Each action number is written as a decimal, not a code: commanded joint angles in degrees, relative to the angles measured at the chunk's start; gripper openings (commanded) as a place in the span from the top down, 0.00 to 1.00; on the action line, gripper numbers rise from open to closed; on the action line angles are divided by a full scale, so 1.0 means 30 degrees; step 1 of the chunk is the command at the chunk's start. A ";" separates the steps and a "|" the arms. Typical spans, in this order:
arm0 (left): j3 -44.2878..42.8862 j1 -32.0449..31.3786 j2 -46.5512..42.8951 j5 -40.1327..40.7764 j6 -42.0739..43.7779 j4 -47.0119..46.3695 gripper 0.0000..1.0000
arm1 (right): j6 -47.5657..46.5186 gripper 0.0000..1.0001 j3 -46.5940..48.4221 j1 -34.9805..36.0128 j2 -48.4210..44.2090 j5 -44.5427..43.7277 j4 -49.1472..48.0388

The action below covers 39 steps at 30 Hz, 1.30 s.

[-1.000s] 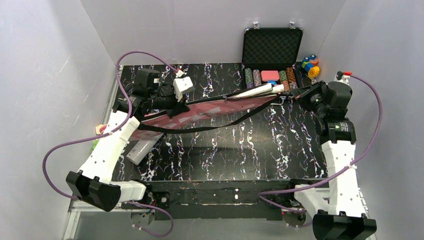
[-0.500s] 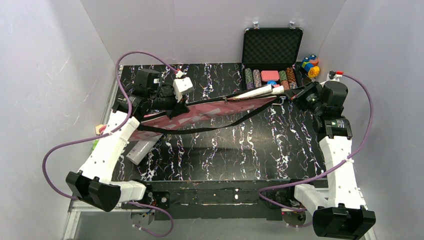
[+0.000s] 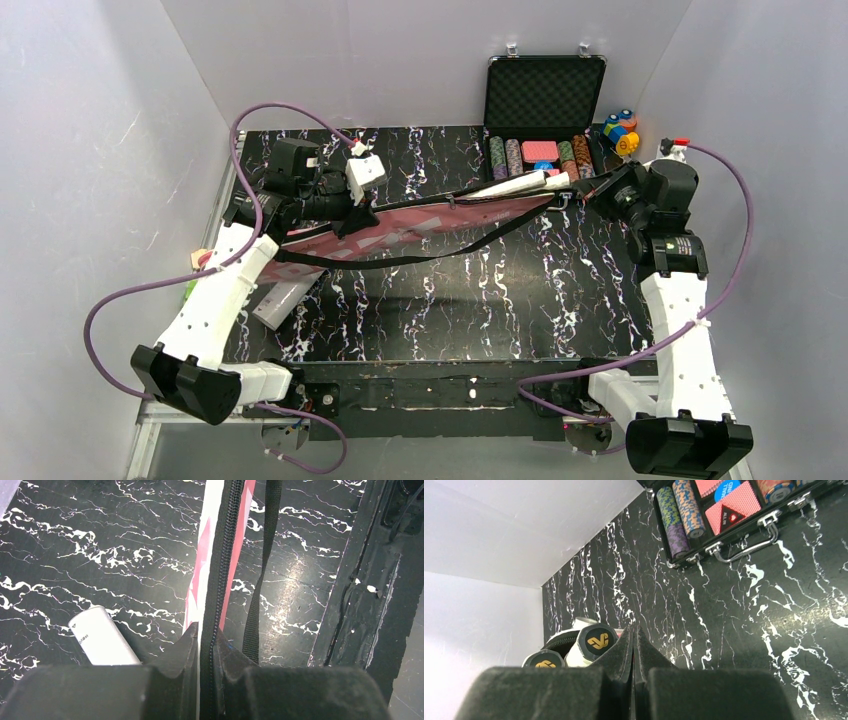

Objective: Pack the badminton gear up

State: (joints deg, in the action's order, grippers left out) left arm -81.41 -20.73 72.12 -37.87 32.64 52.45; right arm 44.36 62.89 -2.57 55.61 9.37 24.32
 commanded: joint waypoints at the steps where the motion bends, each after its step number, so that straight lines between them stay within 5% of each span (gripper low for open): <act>1: -0.0437 0.0077 -0.1246 -0.1174 0.0124 -0.1062 1.00 | -0.1001 0.99 0.1281 -0.0037 -0.0016 -0.0836 0.0144; 24: -0.0555 0.0055 -0.0985 -0.1520 0.0414 -0.0885 1.00 | 0.1487 0.99 -0.0508 0.0841 0.0236 0.2676 -0.2748; 34: -0.0537 0.0055 -0.1000 -0.1536 0.0281 -0.0966 1.00 | 0.2613 0.99 -0.1578 0.6443 0.0338 -0.0294 -0.3082; 39: -0.0406 0.0054 -0.1077 -0.1525 0.0287 -0.0962 1.00 | 0.2209 0.99 -0.1379 0.6921 0.0495 -0.1324 -0.2244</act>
State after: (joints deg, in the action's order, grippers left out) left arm -81.34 -19.99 71.79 -36.86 34.11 56.49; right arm 50.85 58.30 16.67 56.86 6.15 16.62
